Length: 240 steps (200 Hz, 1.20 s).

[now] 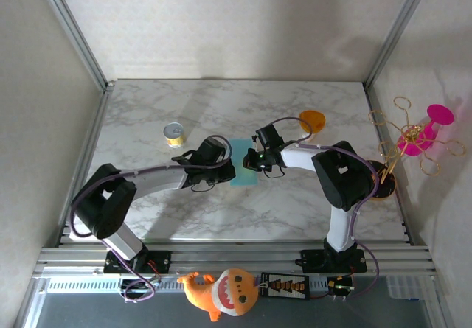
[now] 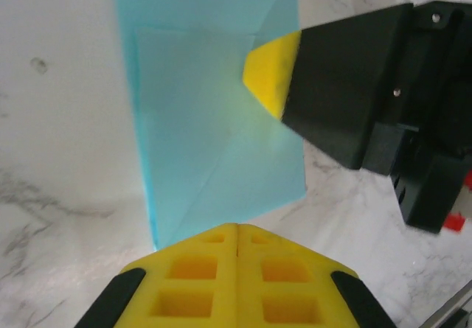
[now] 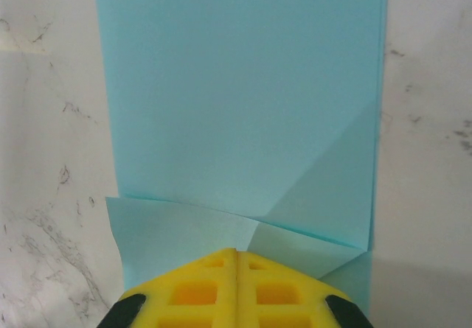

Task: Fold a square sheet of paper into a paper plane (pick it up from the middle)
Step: Fold the triangle a second time at the center of the table.

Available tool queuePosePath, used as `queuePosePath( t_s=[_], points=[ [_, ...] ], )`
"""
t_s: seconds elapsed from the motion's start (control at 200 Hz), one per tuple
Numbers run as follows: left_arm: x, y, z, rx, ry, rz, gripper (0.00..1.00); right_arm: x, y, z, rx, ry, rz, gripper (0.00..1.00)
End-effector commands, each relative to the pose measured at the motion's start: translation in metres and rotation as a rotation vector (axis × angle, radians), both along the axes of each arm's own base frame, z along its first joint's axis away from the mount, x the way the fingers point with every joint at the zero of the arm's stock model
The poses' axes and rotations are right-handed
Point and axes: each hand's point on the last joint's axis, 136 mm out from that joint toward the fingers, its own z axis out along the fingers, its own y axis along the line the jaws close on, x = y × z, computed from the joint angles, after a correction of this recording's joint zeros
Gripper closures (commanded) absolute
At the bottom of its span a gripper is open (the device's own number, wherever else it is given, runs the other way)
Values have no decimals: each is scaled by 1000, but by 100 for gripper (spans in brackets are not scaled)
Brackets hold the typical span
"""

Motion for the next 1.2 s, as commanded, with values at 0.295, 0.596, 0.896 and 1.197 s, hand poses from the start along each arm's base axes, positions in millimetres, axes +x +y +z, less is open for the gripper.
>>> queuePosePath(
  t_s=[0.295, 0.596, 0.896, 1.197],
  points=[
    [-2, 4, -58, 96, 109, 61, 100, -5, -22, -25, -120, 50, -28, 100],
    [-20, 18, -78, 150, 157, 57, 100, 11, 8, 44, 52, -114, 57, 99],
    [-18, 17, -75, 151, 149, 55, 100, -24, 24, 19, 62, -19, 115, 99],
    [-20, 19, -77, 159, 156, 62, 100, -32, 26, -2, 51, 28, 134, 100]
  ],
)
